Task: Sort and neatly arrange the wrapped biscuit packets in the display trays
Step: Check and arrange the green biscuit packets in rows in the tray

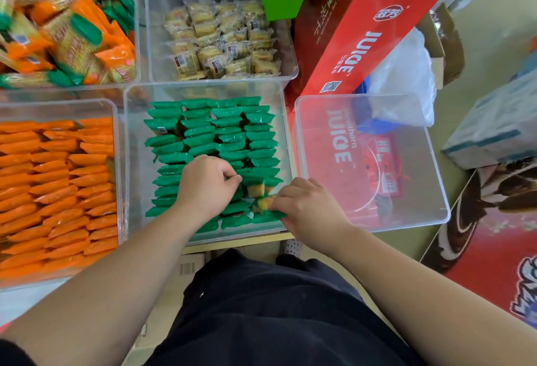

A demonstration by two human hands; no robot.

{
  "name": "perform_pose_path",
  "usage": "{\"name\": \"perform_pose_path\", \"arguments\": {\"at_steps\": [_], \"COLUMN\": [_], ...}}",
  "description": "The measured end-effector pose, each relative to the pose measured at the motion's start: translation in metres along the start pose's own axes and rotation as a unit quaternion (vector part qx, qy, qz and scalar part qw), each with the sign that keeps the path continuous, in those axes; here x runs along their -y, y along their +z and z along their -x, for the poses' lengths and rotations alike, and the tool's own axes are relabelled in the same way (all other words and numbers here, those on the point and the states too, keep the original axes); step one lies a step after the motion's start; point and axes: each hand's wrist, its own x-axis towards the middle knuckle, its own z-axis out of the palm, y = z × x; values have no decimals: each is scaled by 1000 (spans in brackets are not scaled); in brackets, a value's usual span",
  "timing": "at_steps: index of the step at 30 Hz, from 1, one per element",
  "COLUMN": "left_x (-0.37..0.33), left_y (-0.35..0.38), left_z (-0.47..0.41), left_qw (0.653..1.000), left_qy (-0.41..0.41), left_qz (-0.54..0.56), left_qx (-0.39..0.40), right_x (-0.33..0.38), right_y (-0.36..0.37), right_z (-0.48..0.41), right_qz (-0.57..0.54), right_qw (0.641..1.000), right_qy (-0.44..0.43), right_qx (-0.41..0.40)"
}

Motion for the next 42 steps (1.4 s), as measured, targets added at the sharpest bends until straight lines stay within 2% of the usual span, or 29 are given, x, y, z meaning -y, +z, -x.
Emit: {"name": "perform_pose_path", "arguments": {"at_steps": [10, 17, 21, 27, 39, 40, 42], "left_x": [2, 9, 10, 13, 2, -1, -6], "left_y": [-32, -44, -48, -47, -41, -42, -45], "left_z": [25, 43, 51, 58, 70, 71, 72], "left_qw": [980, 968, 961, 951, 945, 946, 947], "left_qy": [-110, -127, -132, -149, -177, -175, -169], "left_qz": [146, 198, 223, 256, 266, 263, 263], "left_qx": [-74, -86, -95, -91, -77, -77, -76], "right_x": [3, 8, 11, 12, 3, 1, -2], "right_y": [12, -3, -4, -2, -10, -12, -18], "right_z": [-29, -31, -36, -37, -16, -13, -8], "right_qz": [166, 172, 155, 156, 82, 52, -77], "right_qw": [977, 965, 956, 945, 980, 986, 991], "right_qy": [26, 7, 38, 59, 48, 54, 92], "right_qx": [132, 198, 248, 280, 174, 149, 51]}}
